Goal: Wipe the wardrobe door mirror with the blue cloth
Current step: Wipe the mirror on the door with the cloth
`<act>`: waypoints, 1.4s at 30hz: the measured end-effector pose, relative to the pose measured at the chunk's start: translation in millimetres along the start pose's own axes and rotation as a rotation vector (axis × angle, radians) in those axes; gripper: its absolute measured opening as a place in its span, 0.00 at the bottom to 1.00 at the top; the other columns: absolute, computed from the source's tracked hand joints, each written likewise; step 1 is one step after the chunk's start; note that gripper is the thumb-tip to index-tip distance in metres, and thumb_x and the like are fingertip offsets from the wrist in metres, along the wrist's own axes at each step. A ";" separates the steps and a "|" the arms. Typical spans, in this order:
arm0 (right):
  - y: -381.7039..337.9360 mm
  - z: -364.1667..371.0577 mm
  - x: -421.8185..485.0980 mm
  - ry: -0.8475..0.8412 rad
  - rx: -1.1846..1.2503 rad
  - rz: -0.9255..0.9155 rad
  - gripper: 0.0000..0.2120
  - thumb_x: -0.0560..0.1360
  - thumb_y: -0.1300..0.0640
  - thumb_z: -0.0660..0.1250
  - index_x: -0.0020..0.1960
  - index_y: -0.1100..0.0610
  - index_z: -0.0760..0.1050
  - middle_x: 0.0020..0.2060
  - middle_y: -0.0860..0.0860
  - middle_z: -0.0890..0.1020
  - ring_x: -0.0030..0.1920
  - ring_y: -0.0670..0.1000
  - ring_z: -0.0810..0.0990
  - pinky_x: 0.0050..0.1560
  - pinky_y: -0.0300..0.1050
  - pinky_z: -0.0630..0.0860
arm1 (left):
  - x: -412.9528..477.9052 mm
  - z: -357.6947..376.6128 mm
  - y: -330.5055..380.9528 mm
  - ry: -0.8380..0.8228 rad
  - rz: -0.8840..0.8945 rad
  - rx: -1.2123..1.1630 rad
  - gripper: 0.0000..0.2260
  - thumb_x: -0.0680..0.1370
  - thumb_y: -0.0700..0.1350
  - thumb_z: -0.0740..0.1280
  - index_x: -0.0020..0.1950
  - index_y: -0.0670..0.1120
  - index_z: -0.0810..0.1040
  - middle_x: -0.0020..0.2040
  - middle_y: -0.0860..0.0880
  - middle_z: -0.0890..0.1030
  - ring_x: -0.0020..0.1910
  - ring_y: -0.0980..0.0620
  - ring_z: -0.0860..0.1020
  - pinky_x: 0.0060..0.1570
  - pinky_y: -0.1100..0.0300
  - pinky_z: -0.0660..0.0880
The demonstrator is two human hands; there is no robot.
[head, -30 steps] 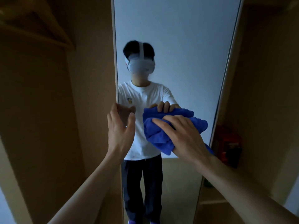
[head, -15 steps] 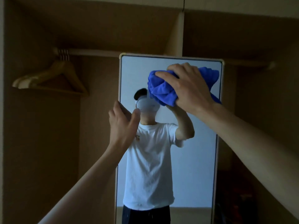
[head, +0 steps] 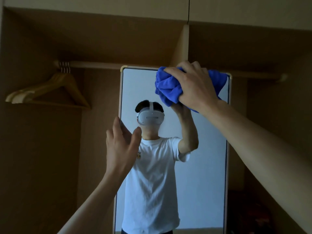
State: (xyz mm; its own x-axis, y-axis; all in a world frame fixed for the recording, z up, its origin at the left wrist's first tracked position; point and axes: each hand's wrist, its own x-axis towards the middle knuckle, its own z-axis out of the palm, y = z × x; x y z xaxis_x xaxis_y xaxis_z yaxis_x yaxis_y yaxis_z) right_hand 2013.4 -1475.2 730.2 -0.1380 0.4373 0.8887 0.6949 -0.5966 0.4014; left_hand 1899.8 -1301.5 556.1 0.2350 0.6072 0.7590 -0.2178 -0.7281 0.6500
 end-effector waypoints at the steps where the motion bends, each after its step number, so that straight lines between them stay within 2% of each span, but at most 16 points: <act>1: -3.9 2.0 -4.9 -0.005 0.008 0.000 0.25 0.76 0.53 0.67 0.72 0.48 0.70 0.60 0.53 0.76 0.56 0.60 0.74 0.54 0.58 0.72 | -1.4 0.9 -1.4 0.010 -0.005 -0.002 0.38 0.77 0.65 0.63 0.82 0.54 0.55 0.63 0.57 0.62 0.68 0.51 0.69 0.64 0.49 0.71; 3: -12.7 7.0 -19.0 -0.009 0.022 -0.024 0.26 0.73 0.54 0.68 0.70 0.50 0.72 0.59 0.54 0.76 0.55 0.61 0.75 0.51 0.58 0.73 | -4.8 1.1 -5.4 0.026 -0.016 0.002 0.34 0.80 0.62 0.65 0.82 0.53 0.57 0.64 0.56 0.64 0.67 0.51 0.70 0.65 0.48 0.72; 6: -26.8 17.0 -46.7 -0.008 0.011 -0.078 0.27 0.69 0.55 0.67 0.68 0.51 0.74 0.56 0.54 0.77 0.49 0.60 0.75 0.46 0.56 0.72 | -13.3 -1.3 -13.4 0.034 -0.018 -0.009 0.31 0.79 0.62 0.65 0.79 0.52 0.63 0.65 0.54 0.68 0.64 0.52 0.73 0.60 0.50 0.73; 10: -44.5 31.7 -86.7 -0.001 0.063 -0.087 0.23 0.72 0.55 0.65 0.67 0.52 0.76 0.54 0.54 0.79 0.45 0.59 0.75 0.45 0.56 0.71 | -29.5 -3.5 -24.1 0.033 -0.044 -0.013 0.29 0.78 0.62 0.65 0.76 0.52 0.66 0.66 0.51 0.71 0.62 0.52 0.74 0.59 0.51 0.73; 14: -60.8 42.2 -119.3 -0.037 0.104 -0.077 0.21 0.75 0.53 0.65 0.68 0.52 0.76 0.55 0.54 0.79 0.47 0.60 0.75 0.48 0.59 0.71 | -48.8 -4.8 -35.2 0.036 -0.072 -0.001 0.25 0.80 0.57 0.67 0.75 0.52 0.67 0.64 0.51 0.72 0.60 0.52 0.74 0.56 0.53 0.73; 17: -72.0 45.2 -141.8 -0.030 0.128 -0.069 0.22 0.74 0.53 0.64 0.68 0.52 0.77 0.56 0.55 0.80 0.49 0.60 0.76 0.49 0.58 0.71 | -66.7 -5.5 -45.5 0.021 -0.093 0.010 0.24 0.80 0.57 0.67 0.72 0.49 0.69 0.63 0.49 0.74 0.58 0.53 0.74 0.55 0.52 0.75; 20: -84.4 49.5 -167.9 -0.041 0.143 -0.075 0.22 0.73 0.54 0.68 0.68 0.52 0.77 0.58 0.55 0.80 0.51 0.60 0.77 0.51 0.57 0.70 | -84.3 -4.2 -56.9 0.006 -0.118 0.016 0.23 0.79 0.58 0.66 0.71 0.49 0.70 0.62 0.49 0.74 0.58 0.53 0.74 0.52 0.55 0.73; 24: -103.5 59.8 -212.0 -0.072 0.174 -0.084 0.24 0.73 0.56 0.71 0.68 0.52 0.77 0.59 0.56 0.80 0.52 0.61 0.77 0.52 0.59 0.71 | -107.0 -1.8 -72.3 0.008 -0.158 0.052 0.24 0.82 0.52 0.67 0.75 0.51 0.66 0.65 0.49 0.71 0.60 0.53 0.72 0.56 0.54 0.72; 28: -123.9 72.0 -261.8 -0.083 0.218 -0.079 0.24 0.74 0.55 0.71 0.70 0.51 0.76 0.59 0.57 0.80 0.53 0.61 0.78 0.52 0.61 0.72 | -126.8 -1.0 -88.1 0.004 -0.160 0.078 0.24 0.81 0.50 0.66 0.76 0.50 0.65 0.63 0.52 0.70 0.59 0.56 0.71 0.56 0.56 0.71; 32: -144.5 83.3 -318.2 -0.146 0.223 -0.088 0.23 0.77 0.53 0.69 0.71 0.51 0.74 0.60 0.58 0.79 0.54 0.61 0.77 0.52 0.60 0.71 | -150.1 -0.4 -107.1 -0.018 -0.190 0.088 0.23 0.81 0.48 0.66 0.75 0.50 0.65 0.61 0.53 0.69 0.55 0.61 0.70 0.52 0.62 0.70; 34: -154.3 87.9 -343.4 -0.182 0.215 -0.079 0.24 0.77 0.53 0.68 0.73 0.50 0.73 0.61 0.58 0.79 0.54 0.60 0.76 0.54 0.59 0.71 | -163.8 -1.4 -117.3 -0.042 -0.217 0.088 0.22 0.82 0.49 0.66 0.75 0.51 0.66 0.62 0.53 0.70 0.55 0.60 0.71 0.50 0.64 0.70; 36: -162.4 93.8 -363.8 -0.199 0.197 -0.077 0.24 0.78 0.54 0.67 0.74 0.49 0.72 0.61 0.57 0.78 0.54 0.60 0.74 0.55 0.58 0.70 | -180.0 -1.9 -128.2 -0.068 -0.264 0.080 0.21 0.82 0.48 0.66 0.73 0.52 0.67 0.63 0.53 0.72 0.56 0.59 0.73 0.53 0.62 0.72; 40: -174.0 101.8 -397.4 -0.185 0.209 -0.087 0.21 0.82 0.57 0.62 0.74 0.49 0.72 0.60 0.56 0.74 0.53 0.58 0.73 0.56 0.58 0.70 | -216.9 -5.0 -148.7 -0.131 -0.336 0.077 0.18 0.81 0.45 0.67 0.71 0.50 0.70 0.65 0.53 0.73 0.59 0.67 0.72 0.62 0.57 0.73; 42: -179.6 106.2 -416.9 -0.218 0.226 -0.107 0.20 0.84 0.58 0.57 0.75 0.50 0.70 0.60 0.56 0.73 0.53 0.58 0.72 0.57 0.58 0.69 | -230.7 -6.9 -158.4 -0.153 -0.368 0.082 0.19 0.81 0.46 0.67 0.71 0.50 0.69 0.65 0.53 0.72 0.61 0.63 0.71 0.64 0.56 0.72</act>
State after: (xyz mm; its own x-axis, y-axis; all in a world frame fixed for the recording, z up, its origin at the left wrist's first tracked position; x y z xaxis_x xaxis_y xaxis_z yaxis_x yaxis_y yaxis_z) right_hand 2021.0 -1478.9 264.1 -0.0810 0.6378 0.7660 0.8270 -0.3860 0.4088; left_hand 1873.5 -1324.1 278.4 0.4232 0.7819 0.4578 -0.0182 -0.4978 0.8671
